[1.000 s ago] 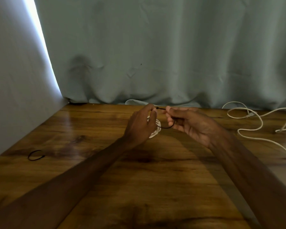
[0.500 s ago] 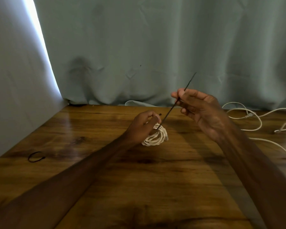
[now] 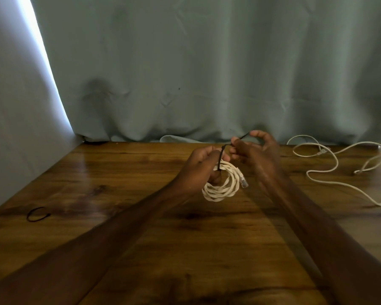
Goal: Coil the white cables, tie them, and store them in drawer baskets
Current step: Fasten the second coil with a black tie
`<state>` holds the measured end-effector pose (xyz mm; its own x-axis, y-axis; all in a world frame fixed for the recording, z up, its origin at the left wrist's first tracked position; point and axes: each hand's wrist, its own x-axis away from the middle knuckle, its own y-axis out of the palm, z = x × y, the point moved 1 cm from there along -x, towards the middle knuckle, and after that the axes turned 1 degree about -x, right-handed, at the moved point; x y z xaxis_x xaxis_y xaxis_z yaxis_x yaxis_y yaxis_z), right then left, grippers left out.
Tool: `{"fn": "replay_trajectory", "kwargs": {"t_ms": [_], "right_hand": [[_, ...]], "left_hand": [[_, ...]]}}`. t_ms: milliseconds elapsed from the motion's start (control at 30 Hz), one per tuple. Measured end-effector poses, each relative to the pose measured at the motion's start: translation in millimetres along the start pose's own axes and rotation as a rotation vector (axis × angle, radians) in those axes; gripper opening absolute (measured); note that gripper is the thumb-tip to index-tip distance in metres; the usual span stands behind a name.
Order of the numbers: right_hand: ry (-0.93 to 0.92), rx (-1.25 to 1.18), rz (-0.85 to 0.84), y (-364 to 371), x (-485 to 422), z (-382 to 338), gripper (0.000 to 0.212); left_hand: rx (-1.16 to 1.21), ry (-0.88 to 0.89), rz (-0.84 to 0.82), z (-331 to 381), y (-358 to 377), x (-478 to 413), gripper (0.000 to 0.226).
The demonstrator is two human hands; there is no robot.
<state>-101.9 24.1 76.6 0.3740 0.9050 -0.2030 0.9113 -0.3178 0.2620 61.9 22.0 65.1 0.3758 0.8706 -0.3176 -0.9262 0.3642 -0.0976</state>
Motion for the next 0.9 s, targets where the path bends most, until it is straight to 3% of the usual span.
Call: {"fn": "replay_trajectory", "kwargs": {"t_ms": [100,200,333,433,500,700,833,900], "right_hand": [[-0.103,0.138,-0.051,1.0,-3.9,6.7,0.022],[-0.197,0.292,-0.117,-3.1,-8.4,10.8,0.023],[-0.490,0.721,-0.136,-4.2,-8.2,17.1,0.020],[-0.574,0.794,-0.192,1.4,-0.3,12.3,0.011],[-0.514,0.721,-0.245,7.0,6.1,6.1,0.012],[-0.023,0.300,-0.365,12.7,15.3,-3.6,0.026],[0.131,0.242,-0.387,10.2,14.2,-3.4,0.053],[0.192,0.250,-0.419,7.6,10.1,0.3,0.040]], "left_hand": [[-0.048,-0.030,0.072,-0.8,-1.8,-1.4,0.028],[-0.082,-0.050,0.156,-5.2,-9.6,-6.4,0.029],[-0.111,-0.021,0.224,-6.7,-13.5,-7.9,0.029],[-0.209,0.053,0.219,-2.0,-11.1,-5.1,0.027],[-0.257,0.084,0.211,0.4,-10.8,-3.9,0.026],[-0.314,0.043,0.201,-1.4,-18.2,-6.3,0.026],[-0.286,0.046,0.151,-2.0,-21.5,-7.7,0.029],[-0.306,0.082,0.170,-1.7,-20.1,-7.6,0.028]]}}
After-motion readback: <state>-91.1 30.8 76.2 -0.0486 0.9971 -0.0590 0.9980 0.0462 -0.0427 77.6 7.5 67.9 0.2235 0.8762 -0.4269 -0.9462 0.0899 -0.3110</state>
